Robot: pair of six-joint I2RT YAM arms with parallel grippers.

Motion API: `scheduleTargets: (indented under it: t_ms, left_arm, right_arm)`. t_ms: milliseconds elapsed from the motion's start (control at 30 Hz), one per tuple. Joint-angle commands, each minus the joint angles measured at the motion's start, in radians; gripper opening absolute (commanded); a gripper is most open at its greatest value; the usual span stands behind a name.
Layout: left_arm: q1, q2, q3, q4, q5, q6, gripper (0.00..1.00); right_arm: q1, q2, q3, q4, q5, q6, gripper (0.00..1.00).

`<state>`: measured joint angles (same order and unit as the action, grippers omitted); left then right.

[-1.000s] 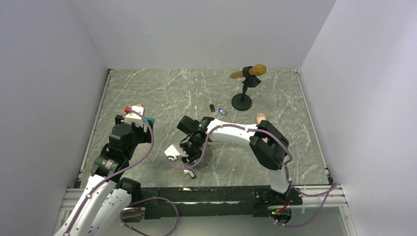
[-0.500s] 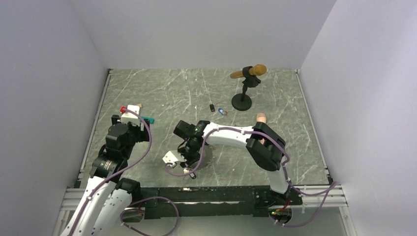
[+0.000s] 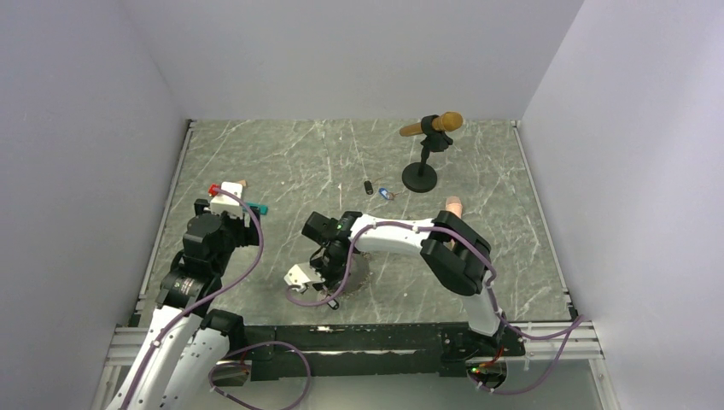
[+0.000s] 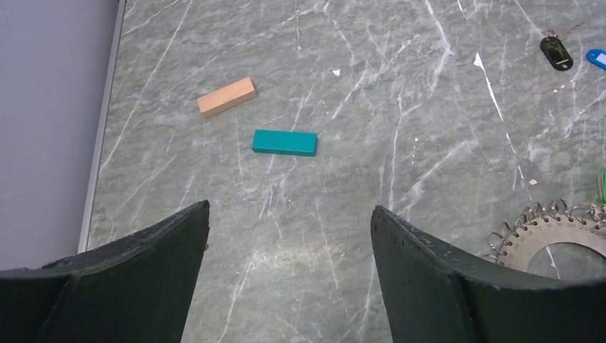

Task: Put the keys on the keyring

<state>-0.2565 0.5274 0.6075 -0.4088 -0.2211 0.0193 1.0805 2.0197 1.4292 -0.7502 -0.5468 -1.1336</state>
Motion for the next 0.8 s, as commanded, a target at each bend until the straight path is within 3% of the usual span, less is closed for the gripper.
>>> scheduleTargets:
  t_ms: [0, 67, 400, 633, 767]
  left_arm:
    - [0.005, -0.007, 0.008, 0.035, 0.022, 0.016, 0.86]
    - [0.006, -0.008, 0.008, 0.034, 0.025, 0.014, 0.86]
    - [0.013, -0.051, 0.008, 0.038, 0.136, -0.073, 0.87]
    - [0.013, -0.09, -0.001, 0.103, 0.449, -0.192, 0.85]
    - [0.013, -0.072, -0.007, 0.154, 0.679, -0.185, 0.83]
  right_arm:
    - [0.004, -0.001, 0.012, 0.0, -0.013, -0.006, 0.06]
    - [0.004, -0.006, 0.025, -0.014, -0.045, 0.005, 0.0]
    - [-0.103, -0.105, 0.116, -0.185, -0.296, -0.022, 0.0]
    - [-0.184, -0.179, 0.142, -0.312, -0.46, -0.096, 0.0]
    - [-0.233, -0.198, 0.165, -0.323, -0.519, -0.02, 0.0]
